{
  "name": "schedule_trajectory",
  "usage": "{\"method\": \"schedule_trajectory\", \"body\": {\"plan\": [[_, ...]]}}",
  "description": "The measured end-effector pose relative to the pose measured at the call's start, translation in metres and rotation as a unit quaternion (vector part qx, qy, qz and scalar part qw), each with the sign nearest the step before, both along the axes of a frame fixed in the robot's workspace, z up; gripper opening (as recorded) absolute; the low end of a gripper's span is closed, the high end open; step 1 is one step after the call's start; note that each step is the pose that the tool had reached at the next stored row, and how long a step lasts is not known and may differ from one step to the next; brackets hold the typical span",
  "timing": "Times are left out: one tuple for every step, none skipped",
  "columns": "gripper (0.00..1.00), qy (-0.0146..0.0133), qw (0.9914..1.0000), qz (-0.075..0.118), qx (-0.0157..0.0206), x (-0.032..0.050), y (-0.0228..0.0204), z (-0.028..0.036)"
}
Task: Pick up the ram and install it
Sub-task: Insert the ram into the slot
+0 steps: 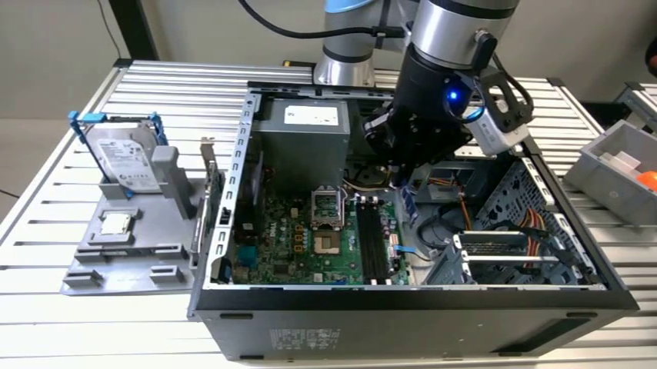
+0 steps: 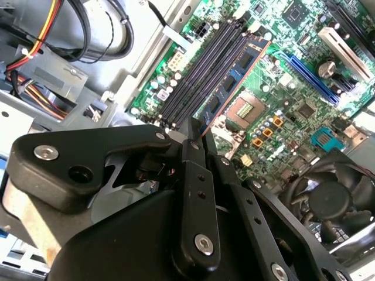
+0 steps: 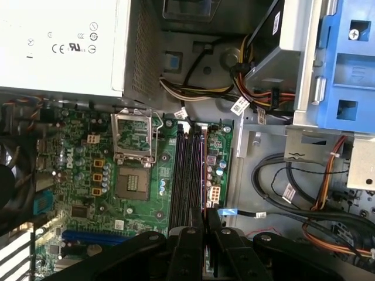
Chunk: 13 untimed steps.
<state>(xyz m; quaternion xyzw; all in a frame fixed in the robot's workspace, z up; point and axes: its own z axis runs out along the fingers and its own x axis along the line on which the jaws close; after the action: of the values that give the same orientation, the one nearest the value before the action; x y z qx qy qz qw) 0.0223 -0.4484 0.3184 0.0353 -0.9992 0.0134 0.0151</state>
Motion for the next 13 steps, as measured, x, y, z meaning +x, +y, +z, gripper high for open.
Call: {"method": "schedule_trajectory", "body": {"plan": [[0.0, 0.0, 1.0, 0.0, -0.0002, 0.0, 0.0002, -0.0004], [0.0, 0.0, 1.0, -0.001, -0.0005, 0.0, 0.0003, -0.0007], [0.0, 0.0, 1.0, -0.001, -0.0008, 0.0, 0.0004, -0.0011], [0.0, 0.0, 1.0, -0.001, -0.001, 0.0, 0.0006, -0.0015], [0.0, 0.0, 1.0, -0.002, -0.0013, 0.0, 0.0007, -0.0018], [0.0, 0.0, 1.0, -0.002, -0.0015, 0.0, 0.0008, -0.0022], [0.0, 0.0, 1.0, -0.002, -0.0017, 0.0, 0.0009, -0.0026], [0.0, 0.0, 0.99999, -0.003, -0.0019, 0.0, 0.0011, -0.0029], [0.0, 0.0, 0.99999, -0.003, -0.0021, 0.0, 0.0012, -0.0033], [0.0, 0.0, 0.99999, -0.004, -0.0022, 0.0, 0.0013, -0.0037], [0.0, 0.0, 0.99999, -0.005, -0.0023, 0.0, 0.0014, -0.0041], [0.0, 0.0, 0.99998, -0.006, -0.0024, 0.0, 0.0015, -0.0046], [0.0, 0.0, 0.99996, -0.008, -0.0025, 0.0, 0.0016, -0.0052]]}}
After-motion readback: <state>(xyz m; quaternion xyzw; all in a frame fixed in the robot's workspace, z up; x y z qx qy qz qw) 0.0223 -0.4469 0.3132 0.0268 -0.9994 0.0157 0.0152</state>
